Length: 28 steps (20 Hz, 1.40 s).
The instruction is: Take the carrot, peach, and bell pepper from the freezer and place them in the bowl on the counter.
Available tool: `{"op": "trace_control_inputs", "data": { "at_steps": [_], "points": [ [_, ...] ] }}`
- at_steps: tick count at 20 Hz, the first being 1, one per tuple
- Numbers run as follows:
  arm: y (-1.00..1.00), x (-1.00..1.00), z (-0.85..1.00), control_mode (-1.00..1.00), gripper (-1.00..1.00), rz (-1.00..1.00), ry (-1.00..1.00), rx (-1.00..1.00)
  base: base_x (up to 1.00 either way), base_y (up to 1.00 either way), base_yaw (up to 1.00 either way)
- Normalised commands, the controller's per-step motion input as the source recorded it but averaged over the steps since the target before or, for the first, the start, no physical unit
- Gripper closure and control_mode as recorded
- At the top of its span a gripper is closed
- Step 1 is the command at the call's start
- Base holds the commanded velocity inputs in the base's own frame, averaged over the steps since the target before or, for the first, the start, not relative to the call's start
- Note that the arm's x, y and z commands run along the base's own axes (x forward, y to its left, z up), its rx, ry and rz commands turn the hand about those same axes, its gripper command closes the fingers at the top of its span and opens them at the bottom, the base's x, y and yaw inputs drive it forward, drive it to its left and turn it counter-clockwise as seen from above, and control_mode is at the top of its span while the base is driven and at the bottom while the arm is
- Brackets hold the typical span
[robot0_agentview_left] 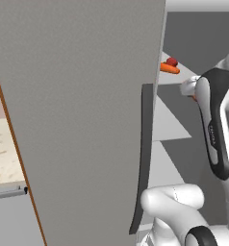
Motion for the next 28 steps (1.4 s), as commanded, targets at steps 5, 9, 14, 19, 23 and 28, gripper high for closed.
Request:
{"op": "trace_control_inputs", "data": {
  "at_steps": [5, 9, 14, 19, 23, 28],
  "points": [
    [0.13, -0.56, 0.00, -1.00, 1.00, -0.01, 0.08, -0.03, 0.00, 0.00, 0.00],
    [0.23, -0.49, 0.00, -1.00, 1.00, -0.01, 0.07, -0.03, 0.00, 0.00, 0.00],
    [0.34, -0.30, 0.00, -1.00, 1.00, 0.00, 0.02, -0.03, 0.00, 0.00, 0.00],
    [0.11, -0.33, 0.00, -1.00, 1.00, 0.00, 0.03, 0.00, 0.00, 0.00, 0.00],
    [0.00, -0.27, -0.02, -1.00, 1.00, 0.00, 0.00, 0.00, 0.00, 0.00, 0.00],
    [0.10, -0.07, -0.05, -1.00, 1.00, 0.00, 0.00, 0.00, 0.00, 0.00, 0.00]
  ]
}}
